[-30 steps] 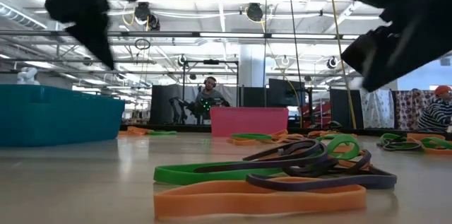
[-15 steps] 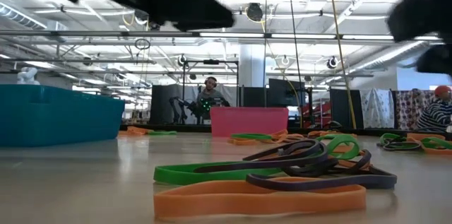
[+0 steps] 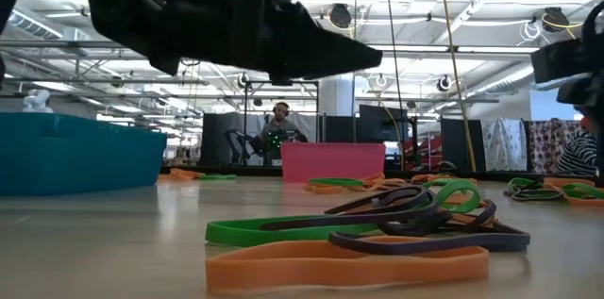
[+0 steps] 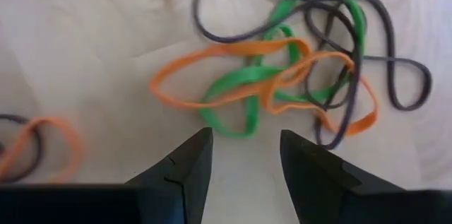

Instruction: Sort rubber bands into baskets

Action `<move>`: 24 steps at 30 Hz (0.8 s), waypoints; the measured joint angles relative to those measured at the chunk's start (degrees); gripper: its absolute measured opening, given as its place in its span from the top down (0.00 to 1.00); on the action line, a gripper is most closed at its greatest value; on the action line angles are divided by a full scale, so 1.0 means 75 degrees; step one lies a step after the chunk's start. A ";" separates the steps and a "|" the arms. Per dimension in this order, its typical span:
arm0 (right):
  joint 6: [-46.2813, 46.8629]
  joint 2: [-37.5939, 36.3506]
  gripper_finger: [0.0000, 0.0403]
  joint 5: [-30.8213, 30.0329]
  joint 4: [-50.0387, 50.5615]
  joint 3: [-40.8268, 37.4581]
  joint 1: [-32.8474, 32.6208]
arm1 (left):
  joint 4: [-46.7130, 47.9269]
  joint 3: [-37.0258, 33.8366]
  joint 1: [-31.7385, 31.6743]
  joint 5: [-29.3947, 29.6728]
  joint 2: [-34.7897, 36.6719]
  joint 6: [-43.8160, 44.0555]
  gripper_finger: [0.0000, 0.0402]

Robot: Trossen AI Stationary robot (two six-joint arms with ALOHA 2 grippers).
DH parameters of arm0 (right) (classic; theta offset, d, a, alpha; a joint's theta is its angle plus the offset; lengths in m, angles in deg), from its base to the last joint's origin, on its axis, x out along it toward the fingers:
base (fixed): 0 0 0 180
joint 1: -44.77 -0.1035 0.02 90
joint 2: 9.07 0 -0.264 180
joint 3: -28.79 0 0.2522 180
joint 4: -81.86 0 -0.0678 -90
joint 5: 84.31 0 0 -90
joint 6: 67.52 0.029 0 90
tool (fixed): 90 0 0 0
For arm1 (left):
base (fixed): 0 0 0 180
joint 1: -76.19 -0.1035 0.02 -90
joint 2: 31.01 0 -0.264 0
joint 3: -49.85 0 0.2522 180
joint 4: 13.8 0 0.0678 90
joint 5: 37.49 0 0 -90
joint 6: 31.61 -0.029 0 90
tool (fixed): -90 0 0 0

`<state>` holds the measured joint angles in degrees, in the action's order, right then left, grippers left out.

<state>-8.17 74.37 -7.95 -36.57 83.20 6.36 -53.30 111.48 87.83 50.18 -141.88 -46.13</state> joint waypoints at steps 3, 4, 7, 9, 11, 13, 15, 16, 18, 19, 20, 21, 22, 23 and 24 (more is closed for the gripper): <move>-0.0064 0.0000 0.60 0.0011 -0.0258 -0.0223 0.0120 | 0.0073 0.0001 -0.0058 -0.0289 -0.0026 0.0082 0.68; -0.0093 0.0000 0.60 0.0014 -0.0431 -0.0327 0.0152 | 0.0067 0.0004 -0.0058 -0.0294 -0.0023 0.0078 0.68; -0.0398 -0.0040 0.60 0.0033 -0.1015 -0.0630 0.0272 | 0.0246 0.0003 -0.0058 -0.0294 -0.0023 0.0078 0.68; -0.0557 -0.0052 0.60 0.0102 -0.1226 -0.0750 0.0379 | 0.0221 0.0003 -0.0058 -0.0294 -0.0025 0.0078 0.68; -0.0636 -0.0047 0.62 0.0294 -0.1262 -0.0761 0.0497 | 0.0183 0.0003 -0.0058 -0.0294 -0.0023 0.0078 0.68; -0.0745 -0.0047 0.67 0.0501 -0.1296 -0.0761 0.0593 | 0.0244 0.0003 -0.0058 -0.0294 -0.0023 0.0081 0.68; -0.0873 -0.0077 0.76 0.0650 -0.1338 -0.0764 0.0663 | 0.0228 0.0003 -0.0058 -0.0294 -0.0023 0.0080 0.68; -0.0912 -0.0106 0.81 0.0734 -0.1350 -0.0770 0.0704 | 0.0225 0.0003 -0.0058 -0.0294 -0.0023 0.0081 0.68; -0.0982 -0.0269 0.93 0.0898 -0.1213 -0.0778 0.0809 | 0.0237 0.0003 -0.0058 -0.0294 -0.0023 0.0081 0.68; -0.0961 -0.0368 0.97 0.0920 -0.1103 -0.0775 0.0849 | 0.0234 0.0003 -0.0058 -0.0294 -0.0023 0.0081 0.68; -0.0890 -0.0465 0.97 0.0935 -0.0942 -0.0740 0.0896 | 0.0223 0.0003 -0.0058 -0.0294 -0.0023 0.0081 0.68; -0.0850 -0.0568 0.97 0.1015 -0.0574 -0.0685 0.0955 | 0.0222 0.0003 -0.0058 -0.0294 -0.0023 0.0089 0.68; -0.0829 -0.0683 0.97 0.1140 -0.0128 -0.0629 0.1018 | 0.0219 0.0003 -0.0056 -0.0294 -0.0023 0.0089 0.68; -0.0818 -0.0813 0.98 0.1285 0.0222 -0.0513 0.1088 | 0.0209 0.0003 -0.0055 -0.0294 -0.0023 0.0087 0.68; -0.0807 -0.0929 0.99 0.1484 0.0368 -0.0336 0.1157 | 0.0169 0.0004 -0.0049 -0.0294 -0.0023 0.0090 0.68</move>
<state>-14.22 67.40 3.18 -33.81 80.67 15.03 -52.03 111.52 87.46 47.98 -142.05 -45.45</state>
